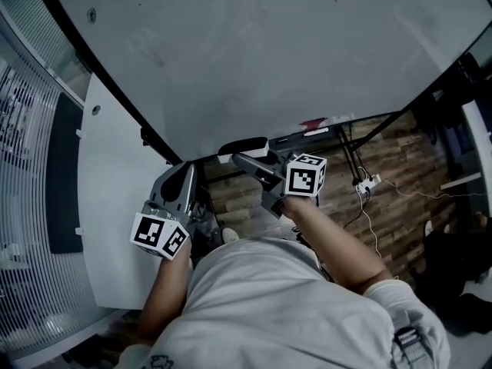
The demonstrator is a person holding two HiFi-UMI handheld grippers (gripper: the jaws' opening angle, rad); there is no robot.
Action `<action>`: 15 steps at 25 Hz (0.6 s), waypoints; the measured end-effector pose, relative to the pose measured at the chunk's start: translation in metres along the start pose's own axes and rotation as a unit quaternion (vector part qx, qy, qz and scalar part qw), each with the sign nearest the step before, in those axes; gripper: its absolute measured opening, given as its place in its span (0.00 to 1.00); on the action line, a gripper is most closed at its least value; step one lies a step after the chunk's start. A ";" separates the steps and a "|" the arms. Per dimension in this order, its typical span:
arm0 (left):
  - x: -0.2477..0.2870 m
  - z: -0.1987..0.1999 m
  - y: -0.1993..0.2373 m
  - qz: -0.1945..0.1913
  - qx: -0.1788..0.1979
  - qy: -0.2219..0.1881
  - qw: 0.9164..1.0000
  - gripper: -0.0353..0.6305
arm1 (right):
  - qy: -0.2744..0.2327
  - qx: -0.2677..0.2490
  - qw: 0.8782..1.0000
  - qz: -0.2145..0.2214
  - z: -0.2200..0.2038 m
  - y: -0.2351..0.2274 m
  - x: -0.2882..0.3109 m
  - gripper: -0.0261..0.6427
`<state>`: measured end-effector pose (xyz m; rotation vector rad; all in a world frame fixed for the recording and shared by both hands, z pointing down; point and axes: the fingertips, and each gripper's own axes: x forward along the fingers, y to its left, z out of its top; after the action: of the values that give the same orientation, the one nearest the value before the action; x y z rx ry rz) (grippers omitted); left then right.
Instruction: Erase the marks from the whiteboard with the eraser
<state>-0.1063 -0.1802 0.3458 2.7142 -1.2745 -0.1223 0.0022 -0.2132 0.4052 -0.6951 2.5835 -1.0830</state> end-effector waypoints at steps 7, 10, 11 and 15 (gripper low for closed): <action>0.012 -0.022 -0.079 -0.012 -0.010 0.012 1.000 0.06 | 0.018 -0.024 0.999 -0.012 -0.022 0.014 -0.085 0.40; 0.010 -0.030 -0.117 -0.019 -0.019 0.014 1.000 0.06 | 0.018 -0.034 0.999 -0.017 -0.032 0.023 -0.125 0.40; 0.008 -0.032 -0.130 -0.020 -0.019 0.014 1.000 0.06 | 0.017 -0.033 0.999 -0.016 -0.035 0.027 -0.138 0.40; 0.002 -0.045 -0.175 -0.018 -0.023 0.016 0.999 0.06 | 0.008 -0.024 1.000 -0.004 -0.043 0.046 -0.184 0.40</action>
<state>0.0333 -0.0670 0.3618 2.6907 -1.1987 -0.1086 0.1272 -0.0643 0.4106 -0.7113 2.6303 -1.0355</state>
